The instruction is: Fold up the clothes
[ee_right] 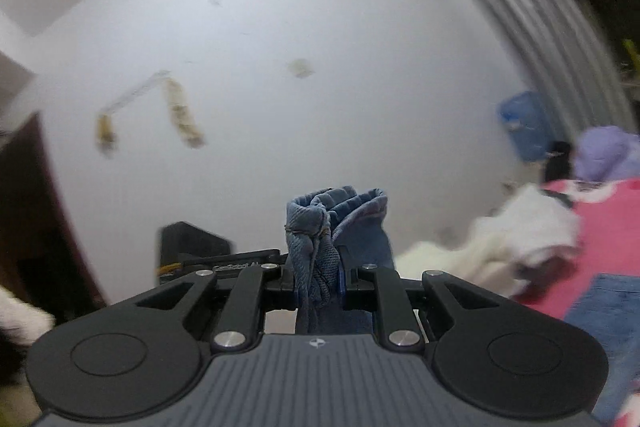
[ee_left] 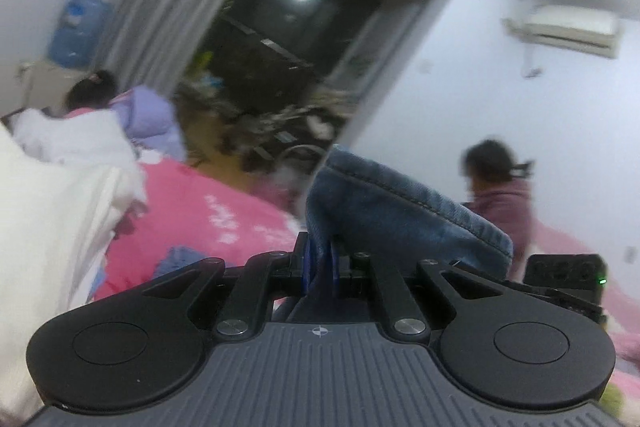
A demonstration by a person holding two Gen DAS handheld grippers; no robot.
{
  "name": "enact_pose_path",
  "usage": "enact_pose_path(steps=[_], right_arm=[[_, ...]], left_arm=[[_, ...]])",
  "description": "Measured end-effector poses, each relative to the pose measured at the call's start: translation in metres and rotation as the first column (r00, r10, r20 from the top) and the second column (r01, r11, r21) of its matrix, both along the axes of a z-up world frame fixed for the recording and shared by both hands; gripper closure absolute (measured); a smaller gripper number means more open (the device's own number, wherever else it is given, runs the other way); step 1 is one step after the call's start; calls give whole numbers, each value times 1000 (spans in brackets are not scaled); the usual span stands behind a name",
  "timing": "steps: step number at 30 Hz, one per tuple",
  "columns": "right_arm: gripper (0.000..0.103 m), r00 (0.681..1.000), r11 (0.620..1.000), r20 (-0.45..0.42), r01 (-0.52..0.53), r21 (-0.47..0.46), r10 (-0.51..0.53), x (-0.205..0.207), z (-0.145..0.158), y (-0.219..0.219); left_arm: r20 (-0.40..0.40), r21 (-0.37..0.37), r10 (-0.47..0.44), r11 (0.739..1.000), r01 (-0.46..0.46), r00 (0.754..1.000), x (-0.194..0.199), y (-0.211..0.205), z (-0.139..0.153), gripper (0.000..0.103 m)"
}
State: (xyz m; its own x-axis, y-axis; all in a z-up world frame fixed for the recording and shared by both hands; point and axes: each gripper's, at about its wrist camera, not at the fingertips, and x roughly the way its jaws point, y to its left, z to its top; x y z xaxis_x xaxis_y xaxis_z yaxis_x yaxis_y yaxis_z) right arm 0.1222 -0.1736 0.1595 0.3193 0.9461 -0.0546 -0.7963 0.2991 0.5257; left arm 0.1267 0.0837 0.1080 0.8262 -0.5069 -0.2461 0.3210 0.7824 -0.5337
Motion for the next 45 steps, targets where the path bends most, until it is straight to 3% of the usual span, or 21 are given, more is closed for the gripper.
enact_pose_path(steps=[7,12,16,19,23,25,27,28,31,34,38,41,45], right_arm=[[84,975,998,-219,36,-48,-46,81,-99,-32],[84,937,994,-334,84,-72,-104,137,-176,-50],[84,910,992,-397,112,-53,-124,179,-218,-56],[84,916,995,-388,101,-27,-103,195,-218,-55],[84,909,993,-399,121,-13,-116,219,-229,-52],[81,885,985,-435,158,-63,-170,232,-249,-52],[81,828,961,-488,231,-151,-275,241,-277,-57],[81,813,954,-498,253,-163,-300,242,-286,-60],[82,817,950,-485,290,-121,-311,233,-297,-69],[86,842,943,-425,309,-126,-333,227,-290,-66],[89,868,943,-370,317,-104,-332,228,-277,-56],[89,885,946,-337,315,-79,-323,232,-268,-47],[87,854,901,-303,363,-238,-424,236,-278,-44]], left_arm=[[-164,105,111,990,-94,980,67,-14,-74,95],[-306,138,165,982,-128,937,108,-18,-131,95],[-336,158,210,974,-165,918,121,-16,-142,95],[-301,172,240,966,-195,923,131,-6,-136,95],[-274,255,285,943,-216,919,140,-3,-146,94],[-289,327,301,923,-202,909,141,-5,-160,94],[-327,319,280,932,-174,902,130,-4,-167,94],[-317,312,266,936,-165,910,126,-4,-164,93],[-261,346,199,933,-101,945,96,-7,-150,83],[-268,381,112,925,-1,957,70,-12,-139,81],[-286,353,17,931,88,958,32,-12,-128,81],[-323,361,-22,921,145,946,8,-12,-133,81],[-364,433,-33,878,201,931,-18,-12,-144,81]])
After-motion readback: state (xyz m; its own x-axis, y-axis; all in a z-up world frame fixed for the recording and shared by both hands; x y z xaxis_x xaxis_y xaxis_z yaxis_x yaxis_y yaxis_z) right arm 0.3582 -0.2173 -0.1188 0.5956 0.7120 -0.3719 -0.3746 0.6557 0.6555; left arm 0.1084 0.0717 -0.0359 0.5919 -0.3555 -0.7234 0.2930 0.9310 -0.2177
